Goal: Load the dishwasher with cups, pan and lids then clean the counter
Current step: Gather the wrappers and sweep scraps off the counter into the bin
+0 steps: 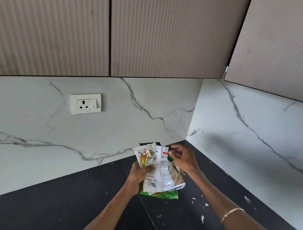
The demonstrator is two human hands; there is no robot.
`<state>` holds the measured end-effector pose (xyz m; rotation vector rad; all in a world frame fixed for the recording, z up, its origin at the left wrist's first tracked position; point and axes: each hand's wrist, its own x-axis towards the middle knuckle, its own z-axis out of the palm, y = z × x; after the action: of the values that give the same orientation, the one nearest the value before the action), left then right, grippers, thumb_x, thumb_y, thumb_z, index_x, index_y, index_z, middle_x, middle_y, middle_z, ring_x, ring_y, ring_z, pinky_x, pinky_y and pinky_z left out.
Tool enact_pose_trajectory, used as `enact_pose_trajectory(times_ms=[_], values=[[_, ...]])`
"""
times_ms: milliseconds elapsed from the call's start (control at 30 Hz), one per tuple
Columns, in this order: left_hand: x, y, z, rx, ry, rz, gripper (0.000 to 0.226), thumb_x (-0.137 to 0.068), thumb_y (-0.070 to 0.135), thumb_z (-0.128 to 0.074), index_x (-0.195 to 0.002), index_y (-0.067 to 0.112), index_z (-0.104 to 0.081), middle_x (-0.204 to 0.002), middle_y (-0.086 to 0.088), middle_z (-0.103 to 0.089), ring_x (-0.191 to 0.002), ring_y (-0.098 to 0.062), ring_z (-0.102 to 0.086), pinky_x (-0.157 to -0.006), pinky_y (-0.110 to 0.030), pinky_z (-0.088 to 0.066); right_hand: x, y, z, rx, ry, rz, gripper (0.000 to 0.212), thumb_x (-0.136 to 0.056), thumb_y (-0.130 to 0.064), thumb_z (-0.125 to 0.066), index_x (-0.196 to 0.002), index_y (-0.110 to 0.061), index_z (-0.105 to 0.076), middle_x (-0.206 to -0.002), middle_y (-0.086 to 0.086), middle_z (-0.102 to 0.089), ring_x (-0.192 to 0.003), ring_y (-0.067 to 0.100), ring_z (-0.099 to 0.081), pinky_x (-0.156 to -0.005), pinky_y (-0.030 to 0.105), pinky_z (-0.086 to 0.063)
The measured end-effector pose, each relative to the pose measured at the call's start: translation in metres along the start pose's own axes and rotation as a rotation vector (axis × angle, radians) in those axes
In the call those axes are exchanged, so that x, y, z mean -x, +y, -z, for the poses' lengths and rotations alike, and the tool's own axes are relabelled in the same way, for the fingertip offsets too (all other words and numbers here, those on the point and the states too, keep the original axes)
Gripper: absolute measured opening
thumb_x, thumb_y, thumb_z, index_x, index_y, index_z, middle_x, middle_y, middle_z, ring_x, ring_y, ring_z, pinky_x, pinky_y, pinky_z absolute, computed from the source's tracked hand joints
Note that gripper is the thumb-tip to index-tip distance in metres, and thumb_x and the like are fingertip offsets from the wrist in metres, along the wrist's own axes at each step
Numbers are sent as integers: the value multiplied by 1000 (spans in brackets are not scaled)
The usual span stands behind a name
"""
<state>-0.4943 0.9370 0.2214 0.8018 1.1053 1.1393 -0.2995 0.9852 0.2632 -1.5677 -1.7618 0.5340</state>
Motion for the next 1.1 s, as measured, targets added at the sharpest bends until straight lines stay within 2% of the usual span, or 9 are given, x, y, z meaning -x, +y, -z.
enact_pose_trajectory(times_ms=[200, 333, 467, 533, 633, 700, 767, 967, 1100], values=[[34, -23, -5, 24, 18, 9, 24, -88, 2, -68, -111, 3, -62, -101, -16, -74, -89, -33, -73, -78, -58, -57, 61, 16, 19, -22, -44, -167, 32, -94, -34, -60, -120, -15, -64, -116, -5, -68, -106, 11, -65, -88, 16, -42], [70, -51, -19, 29, 28, 41, 27, -87, 2, -70, -113, 4, -61, -102, -15, -74, -90, -33, -73, -79, -59, -57, 112, 37, 30, 3, -165, -286, 31, -97, -42, -53, -91, -13, -64, -77, 0, -63, -60, 7, -52, -57, 14, -42], [114, -78, -35, 44, 26, 28, 29, -86, 0, -69, -114, 3, -61, -103, -16, -74, -92, -35, -72, -79, -61, -56, 172, 42, 52, -38, -151, -310, 46, -99, -48, -44, -67, -15, -47, -60, -1, -42, -47, 5, -45, -41, 8, -36], [141, -95, -45, 54, 47, 17, 28, -87, -1, -68, -114, 2, -61, -106, -17, -73, -94, -36, -72, -80, -61, -56, 204, 49, 64, -80, -163, -319, 50, -97, -52, -45, -63, -15, -44, -58, -2, -41, -49, 8, -51, -48, 12, -43], [182, -126, -51, 65, 101, 44, 29, -86, -1, -69, -114, 1, -61, -108, -19, -72, -93, -36, -72, -80, -59, -57, 250, 69, 68, -130, -200, -352, 47, -96, -54, -47, -70, -17, -60, -63, 1, -53, -68, 15, -66, -62, 32, -61], [212, -150, -53, 42, 167, 82, 27, -87, 0, -69, -112, 2, -61, -105, -18, -73, -90, -35, -72, -77, -57, -58, 281, 84, 68, -112, -216, -366, 48, -96, -54, -46, -64, -19, -57, -56, -5, -46, -65, 15, -61, -68, 39, -61], [244, -177, -50, 24, 224, 118, 23, -87, 1, -68, -109, 3, -62, -101, -15, -74, -87, -33, -73, -75, -54, -59, 311, 100, 64, -53, -233, -394, 56, -96, -55, -44, -76, -7, -65, -55, -6, -47, -62, 16, -58, -75, 44, -59], [304, -247, -28, -53, 384, 268, 18, -84, -4, -70, -99, 5, -64, -100, -16, -73, -90, -35, -71, -73, -48, -59, 402, 130, 27, -91, -416, -558, 42, -99, -39, -47, -98, -2, -67, -88, 12, -72, -77, 26, -73, -66, 37, -62], [318, -278, -15, -105, 430, 299, 21, -85, -6, -67, -103, 4, -63, -95, -11, -71, -87, -32, -70, -69, -42, -59, 440, 149, -9, -52, -515, -613, 40, -96, -32, -42, -101, -2, -68, -101, 16, -72, -85, 29, -71, -76, 48, -59]])
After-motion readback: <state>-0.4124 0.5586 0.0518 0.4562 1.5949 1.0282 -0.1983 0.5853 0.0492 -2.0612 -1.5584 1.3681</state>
